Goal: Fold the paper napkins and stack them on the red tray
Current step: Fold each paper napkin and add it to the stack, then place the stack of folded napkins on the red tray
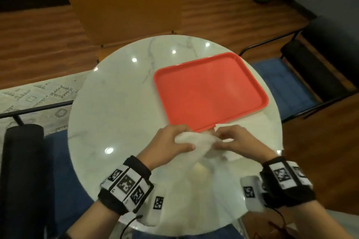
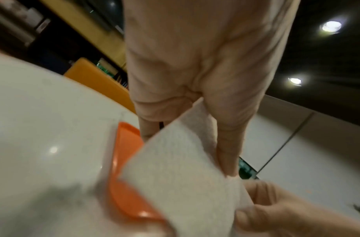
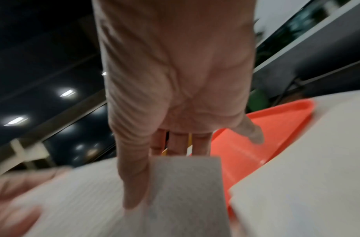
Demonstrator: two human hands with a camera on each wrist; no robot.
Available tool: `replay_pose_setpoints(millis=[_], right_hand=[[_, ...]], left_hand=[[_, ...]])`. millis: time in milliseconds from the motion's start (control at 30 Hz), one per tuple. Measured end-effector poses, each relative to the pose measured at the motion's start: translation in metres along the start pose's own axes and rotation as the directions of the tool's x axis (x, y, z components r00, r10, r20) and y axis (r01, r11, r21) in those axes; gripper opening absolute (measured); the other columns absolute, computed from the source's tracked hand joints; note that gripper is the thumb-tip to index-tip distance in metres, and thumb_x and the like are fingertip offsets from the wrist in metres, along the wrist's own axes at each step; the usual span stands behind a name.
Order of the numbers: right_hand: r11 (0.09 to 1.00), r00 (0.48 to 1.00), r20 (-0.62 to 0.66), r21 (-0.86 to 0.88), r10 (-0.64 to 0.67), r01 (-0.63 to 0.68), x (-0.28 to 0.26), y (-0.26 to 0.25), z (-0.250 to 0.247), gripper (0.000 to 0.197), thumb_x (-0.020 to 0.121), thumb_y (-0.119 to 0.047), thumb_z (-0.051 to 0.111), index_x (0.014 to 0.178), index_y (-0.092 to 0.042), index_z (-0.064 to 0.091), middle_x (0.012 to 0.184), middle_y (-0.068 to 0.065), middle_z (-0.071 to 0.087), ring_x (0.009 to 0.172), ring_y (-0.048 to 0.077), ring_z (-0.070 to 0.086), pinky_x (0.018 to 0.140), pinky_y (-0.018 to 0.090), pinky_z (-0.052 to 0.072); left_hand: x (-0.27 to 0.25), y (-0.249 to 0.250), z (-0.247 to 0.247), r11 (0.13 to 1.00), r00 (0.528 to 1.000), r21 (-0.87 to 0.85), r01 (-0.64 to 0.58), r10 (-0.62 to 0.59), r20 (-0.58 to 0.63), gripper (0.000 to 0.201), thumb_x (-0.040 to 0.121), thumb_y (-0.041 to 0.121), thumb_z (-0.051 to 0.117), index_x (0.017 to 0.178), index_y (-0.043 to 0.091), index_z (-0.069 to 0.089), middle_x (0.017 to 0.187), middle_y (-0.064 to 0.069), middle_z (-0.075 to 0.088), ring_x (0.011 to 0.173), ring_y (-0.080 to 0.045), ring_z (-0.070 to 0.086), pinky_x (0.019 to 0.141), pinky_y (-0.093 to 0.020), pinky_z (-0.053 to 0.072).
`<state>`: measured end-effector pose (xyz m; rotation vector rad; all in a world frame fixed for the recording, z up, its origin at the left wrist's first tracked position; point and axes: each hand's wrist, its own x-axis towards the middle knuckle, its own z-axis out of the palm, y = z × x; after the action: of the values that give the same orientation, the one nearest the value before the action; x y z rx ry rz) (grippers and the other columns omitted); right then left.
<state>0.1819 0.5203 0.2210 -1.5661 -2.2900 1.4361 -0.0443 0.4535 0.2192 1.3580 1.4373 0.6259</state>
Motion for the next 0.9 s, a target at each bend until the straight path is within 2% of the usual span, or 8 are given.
replay_pose_setpoints(millis=[133,267,367,433,533,667,800,900], right_hand=[[0.979,0.988,-0.068,0.160,0.139,-0.126,-0.026,0.076,-0.082,0.014,0.077,-0.028,0.076,0.078,-0.014,0.072,0.082,0.008,0.072,0.080,0.024,0.067,0.075,0.035,0.051],[0.948,0.964,-0.132,0.254,0.233,-0.194,-0.018,0.144,-0.122,0.015,0.080,-0.025,0.074,0.081,-0.011,0.070,0.084,0.010,0.073,0.083,0.026,0.070,0.079,0.043,0.055],[0.954,0.944,-0.186,0.177,0.274,-0.242,0.005,0.172,-0.127,0.018,0.079,-0.026,0.074,0.082,-0.009,0.068,0.084,0.010,0.071,0.086,0.029,0.067,0.074,0.038,0.053],[0.948,0.925,-0.206,0.078,0.319,-0.309,0.020,0.182,-0.125,0.028,0.079,-0.028,0.075,0.097,-0.010,0.065,0.095,0.009,0.066,0.095,0.027,0.062,0.075,0.031,0.048],[0.880,0.865,-0.182,-0.004,0.467,-0.475,0.036,0.194,-0.115,0.077,0.071,-0.044,0.079,0.130,-0.009,0.043,0.127,0.016,0.046,0.117,0.033,0.046,0.095,0.037,0.042],[0.802,0.805,-0.172,-0.104,0.568,-0.588,0.045,0.191,-0.096,0.089,0.063,-0.052,0.081,0.129,-0.012,0.036,0.133,0.016,0.029,0.123,0.037,0.032,0.101,0.047,0.033],[0.851,0.857,-0.108,-0.107,0.504,-0.514,0.044,0.189,-0.086,0.072,0.064,-0.042,0.082,0.119,-0.013,0.046,0.127,0.012,0.032,0.117,0.033,0.038,0.099,0.043,0.040],[0.957,0.956,-0.044,0.006,0.291,-0.291,0.031,0.190,-0.089,0.045,0.064,-0.029,0.082,0.096,-0.012,0.056,0.100,0.006,0.060,0.089,0.023,0.058,0.073,0.032,0.049]], left_hand=[[0.054,0.022,0.067,0.974,0.992,-0.198,0.109,-0.120,-0.043,0.022,0.075,0.016,0.078,0.093,0.019,0.066,0.094,-0.004,0.071,0.081,-0.015,0.064,0.074,-0.032,0.051],[0.107,0.027,0.127,0.946,0.952,-0.242,0.215,-0.259,-0.165,0.024,0.073,0.011,0.078,0.085,0.019,0.059,0.086,-0.001,0.066,0.080,-0.020,0.062,0.069,-0.032,0.050],[0.129,0.024,0.157,0.930,0.889,-0.206,0.304,-0.355,-0.290,0.031,0.073,0.014,0.079,0.092,0.013,0.055,0.083,-0.001,0.062,0.079,-0.022,0.061,0.058,-0.026,0.045],[0.132,0.020,0.172,0.895,0.822,-0.149,0.419,-0.444,-0.356,0.041,0.072,0.021,0.080,0.101,0.011,0.052,0.092,-0.005,0.059,0.087,-0.024,0.059,0.067,-0.030,0.048],[0.125,0.006,0.185,0.826,0.741,-0.072,0.559,-0.536,-0.405,0.064,0.071,0.030,0.080,0.119,0.008,0.043,0.118,-0.011,0.045,0.109,-0.030,0.049,0.092,-0.043,0.047],[0.112,0.007,0.191,0.764,0.673,0.020,0.645,-0.556,-0.488,0.078,0.071,0.034,0.078,0.130,0.008,0.033,0.127,-0.013,0.037,0.118,-0.034,0.042,0.095,-0.045,0.042],[0.109,0.032,0.187,0.846,0.778,0.294,0.445,-0.202,-0.595,0.065,0.076,0.035,0.072,0.130,0.019,0.039,0.119,-0.005,0.042,0.113,-0.028,0.045,0.091,-0.043,0.038],[0.121,0.052,0.179,0.864,0.923,0.440,0.244,-0.069,-0.377,0.079,0.079,0.045,0.067,0.143,0.025,0.027,0.131,0.000,0.041,0.123,-0.022,0.041,0.099,-0.041,0.032]])
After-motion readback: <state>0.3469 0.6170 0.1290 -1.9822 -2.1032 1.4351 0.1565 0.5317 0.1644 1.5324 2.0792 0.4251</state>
